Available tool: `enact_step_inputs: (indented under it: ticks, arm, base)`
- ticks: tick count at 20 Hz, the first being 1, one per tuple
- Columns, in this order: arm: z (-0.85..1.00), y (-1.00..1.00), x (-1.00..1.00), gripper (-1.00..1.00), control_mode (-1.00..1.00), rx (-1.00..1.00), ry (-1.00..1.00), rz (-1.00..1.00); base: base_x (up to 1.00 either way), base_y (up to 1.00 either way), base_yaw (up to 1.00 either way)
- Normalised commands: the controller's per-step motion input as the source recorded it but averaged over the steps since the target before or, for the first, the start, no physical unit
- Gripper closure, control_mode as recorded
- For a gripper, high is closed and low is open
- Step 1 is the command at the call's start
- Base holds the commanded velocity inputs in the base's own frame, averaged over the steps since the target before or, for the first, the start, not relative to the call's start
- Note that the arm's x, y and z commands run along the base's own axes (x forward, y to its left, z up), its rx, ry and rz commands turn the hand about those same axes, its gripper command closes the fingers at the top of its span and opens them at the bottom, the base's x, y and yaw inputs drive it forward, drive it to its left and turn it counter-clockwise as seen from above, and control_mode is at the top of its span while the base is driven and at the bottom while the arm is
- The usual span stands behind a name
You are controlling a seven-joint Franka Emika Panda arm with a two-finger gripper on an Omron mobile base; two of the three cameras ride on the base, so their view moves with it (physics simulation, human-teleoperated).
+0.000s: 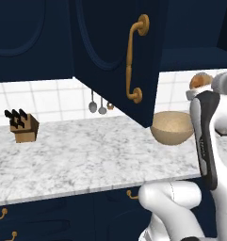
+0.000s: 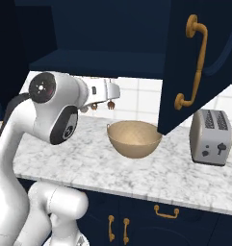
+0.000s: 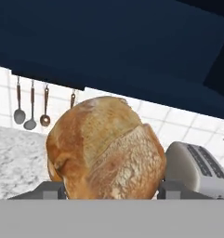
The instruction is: Open the cabinet, pick up the bread from the cabinet and place it in the basket. Then move the basket to the dining counter.
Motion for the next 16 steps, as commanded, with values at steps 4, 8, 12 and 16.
enact_step_inputs:
  ticks: [4,8,12,16]
  arm:
    - [-0.52,0.13,-0.19,1.0,-1.0,-0.12,0.32,0.0]
    - [-0.97,-0.07,0.67,1.0,-1.0,-0.06,0.02,0.08]
    - [-0.99,-0.39,0.89,1.0,-1.0,-0.01,0.09,0.13]
    - [-0.84,-0.37,1.0,1.0,-1.0,-0.01,0.44,0.02]
  base:
    - [0.0,0.0,0.0]
    - [0.0,0.0,0.0]
    - [0.0,0.0,0.0]
    - [0.0,0.0,0.0]
